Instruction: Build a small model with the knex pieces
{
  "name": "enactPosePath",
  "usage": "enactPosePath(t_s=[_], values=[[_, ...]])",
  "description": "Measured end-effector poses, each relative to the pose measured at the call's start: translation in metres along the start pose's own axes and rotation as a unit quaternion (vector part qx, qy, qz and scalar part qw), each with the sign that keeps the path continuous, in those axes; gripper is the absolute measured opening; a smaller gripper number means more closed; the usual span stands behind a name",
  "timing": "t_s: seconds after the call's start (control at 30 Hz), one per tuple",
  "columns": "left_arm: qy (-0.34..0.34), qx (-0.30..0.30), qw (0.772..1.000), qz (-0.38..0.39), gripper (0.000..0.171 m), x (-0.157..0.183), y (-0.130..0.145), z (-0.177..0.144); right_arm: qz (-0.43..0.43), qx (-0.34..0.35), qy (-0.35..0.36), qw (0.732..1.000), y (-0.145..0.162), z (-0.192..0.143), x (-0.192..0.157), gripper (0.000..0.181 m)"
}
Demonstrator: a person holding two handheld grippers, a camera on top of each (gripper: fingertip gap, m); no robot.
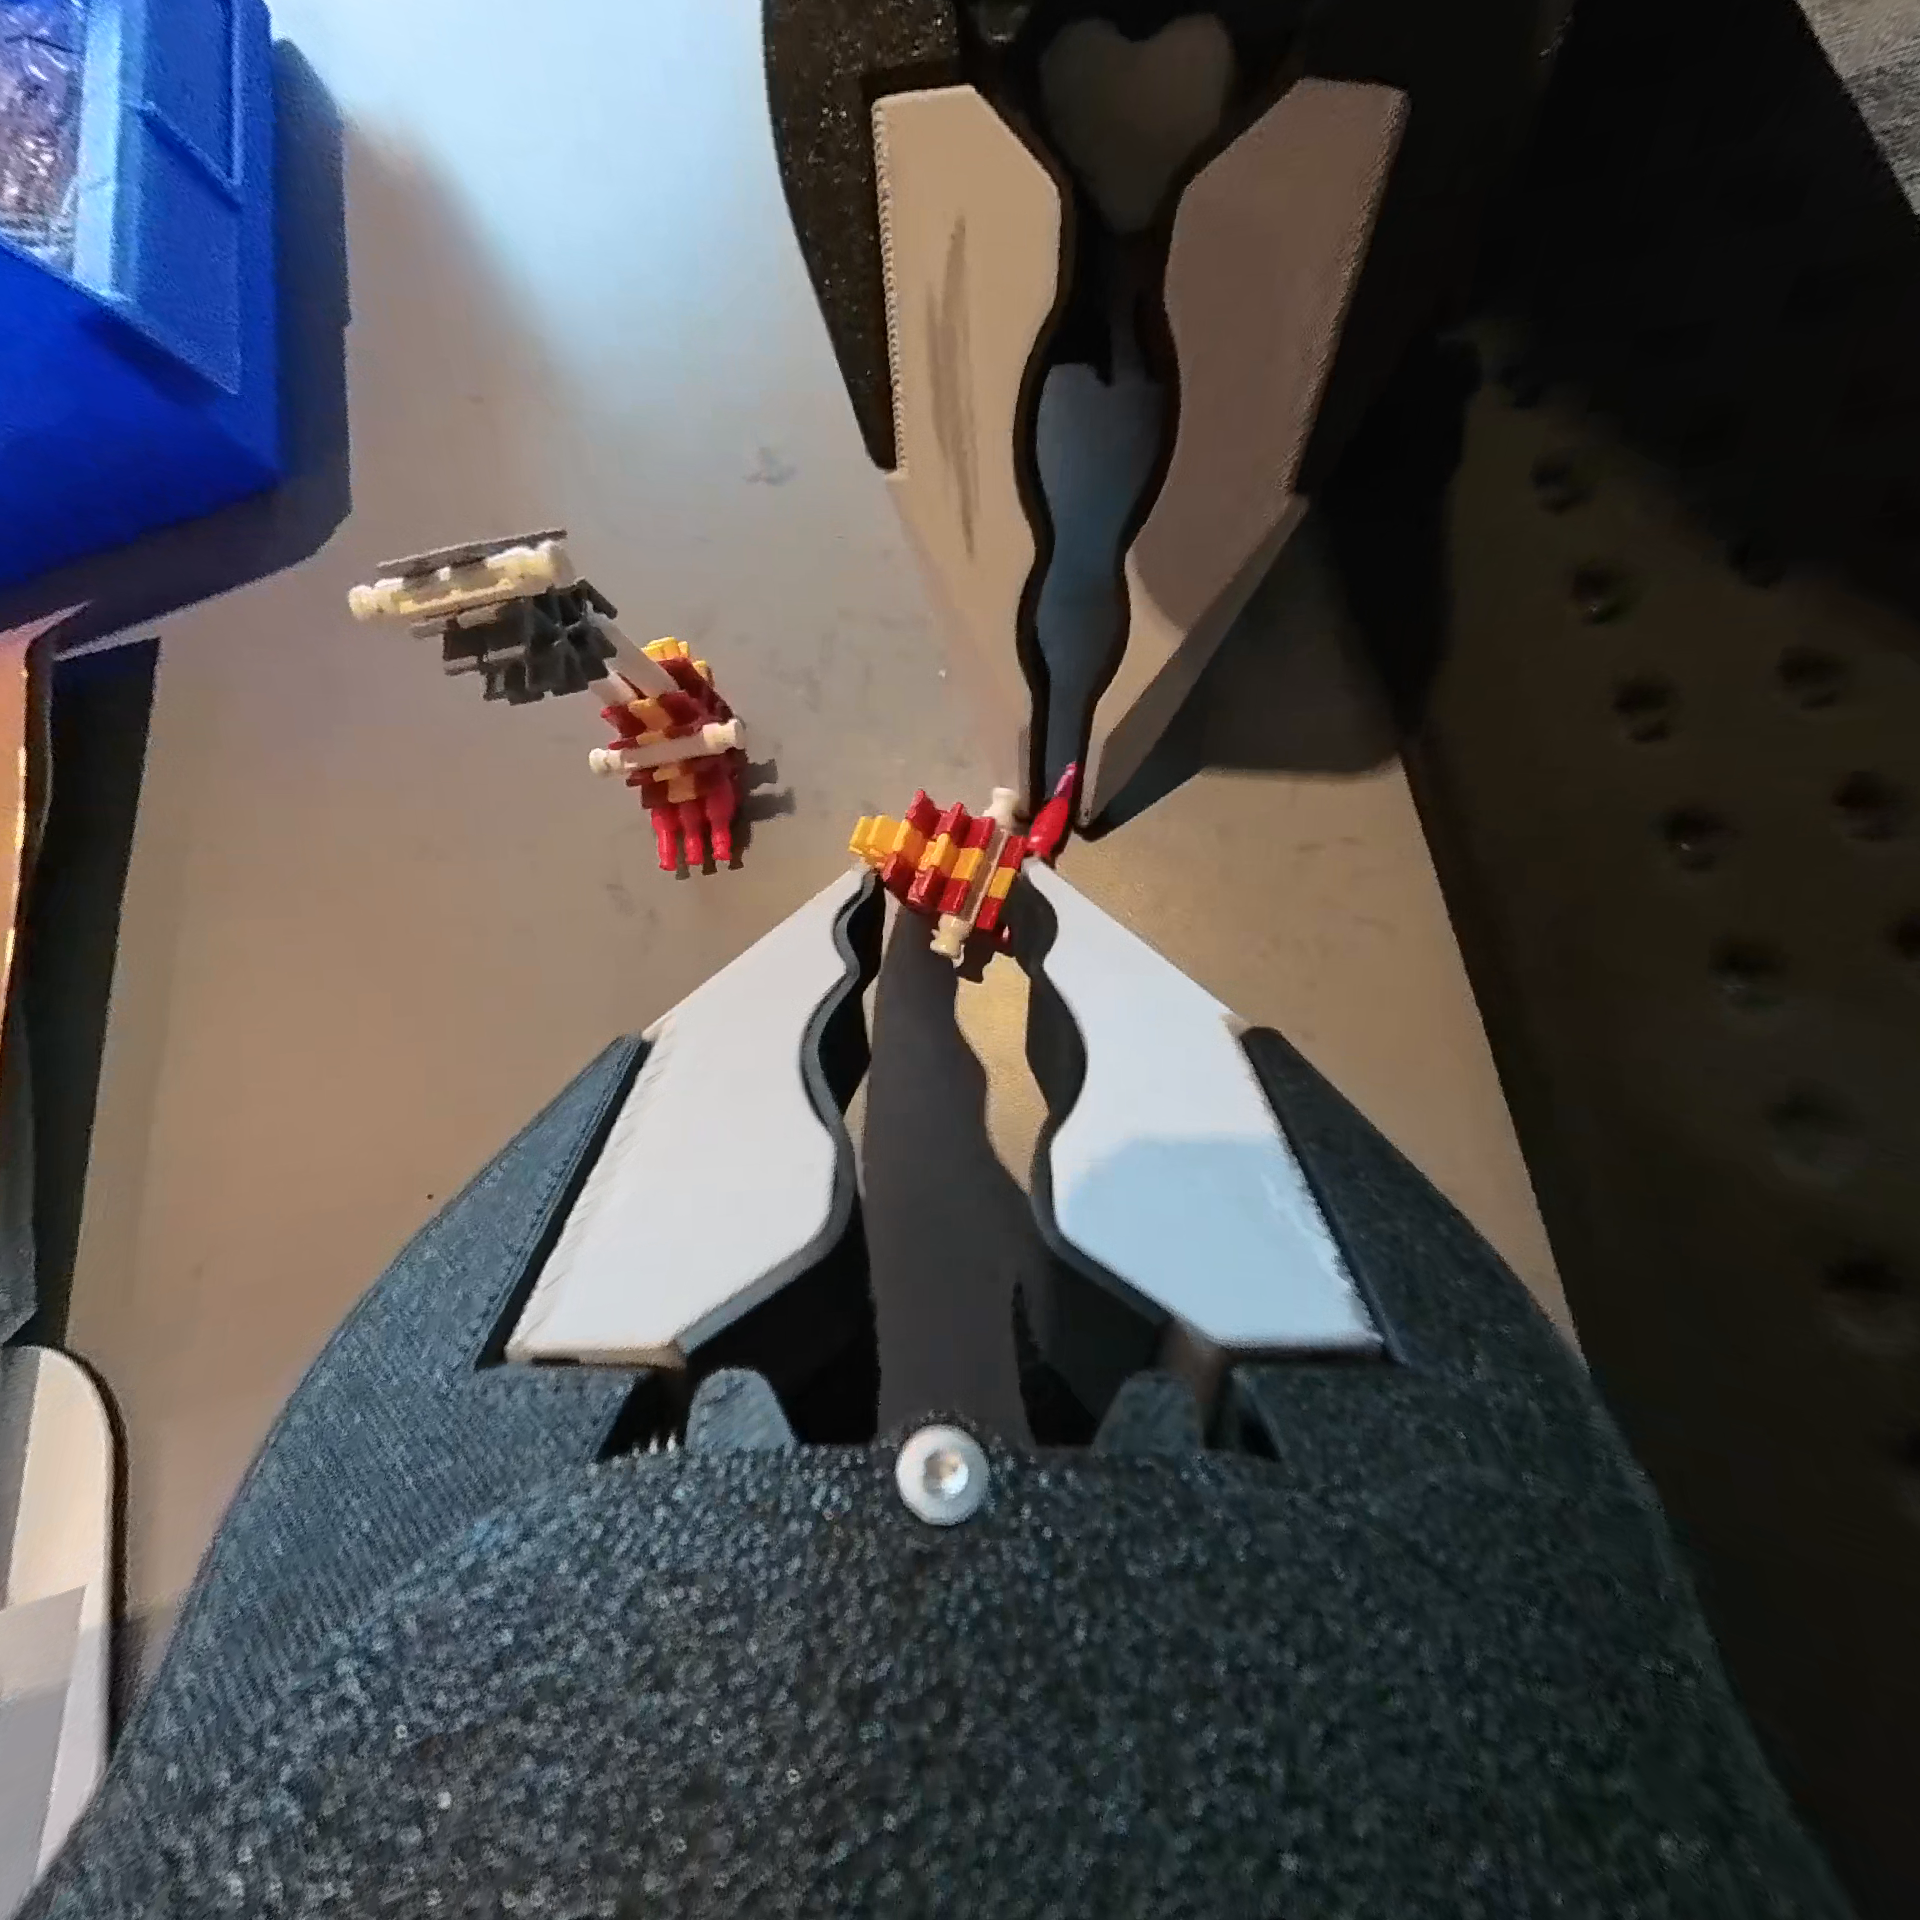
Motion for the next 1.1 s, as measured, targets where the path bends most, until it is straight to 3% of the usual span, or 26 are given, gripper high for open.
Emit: enactPosePath(t_s=[0.4, 0.7, 0.97, 1.1], values=[[-0.143, -0.030, 0.981, -0.126, 0.024, 0.018, -0.008, 0.004, 0.039, 0.002, 0.016, 0.999, 0.007, -0.008, 0.004, 0.005], [-0.205, -0.043, 0.968, -0.136, 0.024, 0.022, -0.014, 0.011, 0.058, 0.004, 0.024, 0.998, 0.010, -0.011, 0.008, 0.005], [-0.197, -0.023, 0.971, -0.131, 0.024, 0.025, -0.017, 0.009, 0.068, 0.006, 0.025, 0.997, 0.011, -0.011, 0.010, 0.005], [-0.175, -0.019, 0.979, -0.103, 0.039, 0.019, -0.022, 0.002, 0.072, 0.007, 0.019, 0.997, 0.011, -0.012, 0.011, 0.005]])
Point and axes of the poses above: each gripper's, where its closed fingertips meet, z out along the fingers, y out of its underside, x = y × z across the jaws, the point moved 7 cm from there along -z, back along the fingers, and after that the axes turned 9 degrees about -y, right-handed, at the moved point
